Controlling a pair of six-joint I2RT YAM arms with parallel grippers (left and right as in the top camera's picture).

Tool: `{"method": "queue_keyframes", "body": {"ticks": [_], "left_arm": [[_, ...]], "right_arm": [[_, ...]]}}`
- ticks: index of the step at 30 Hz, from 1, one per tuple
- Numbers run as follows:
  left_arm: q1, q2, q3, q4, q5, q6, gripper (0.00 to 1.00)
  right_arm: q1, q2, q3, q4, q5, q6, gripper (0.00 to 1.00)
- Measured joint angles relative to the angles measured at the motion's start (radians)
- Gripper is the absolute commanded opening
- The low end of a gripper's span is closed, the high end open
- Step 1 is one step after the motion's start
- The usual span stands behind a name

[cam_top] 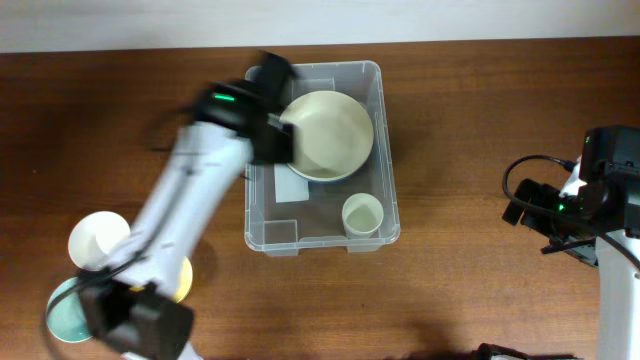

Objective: Pack container
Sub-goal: 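Move the left gripper to the green cup and grasp its rim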

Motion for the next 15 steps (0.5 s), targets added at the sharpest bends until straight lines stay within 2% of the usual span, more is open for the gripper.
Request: {"method": "queue_keyframes", "body": {"ticks": [4,9,15], "left_arm": [[0.218,-0.05,0.014,-0.001,-0.017,0.019,0.73],[0.4,-0.031,-0.014,0.019,0.016,0.047,0.73],[0.457,0.069,-0.055,0.048,0.074,0.096,0.73]], "right_arm": [[0.0,0.0,0.0,0.003,0.0,0.0,0.99],[0.0,0.001,0.0,0.002,0.0,-0.001,0.99],[0.0,0.009,0.0,0.003,0.0,-0.001,0.99]]}}
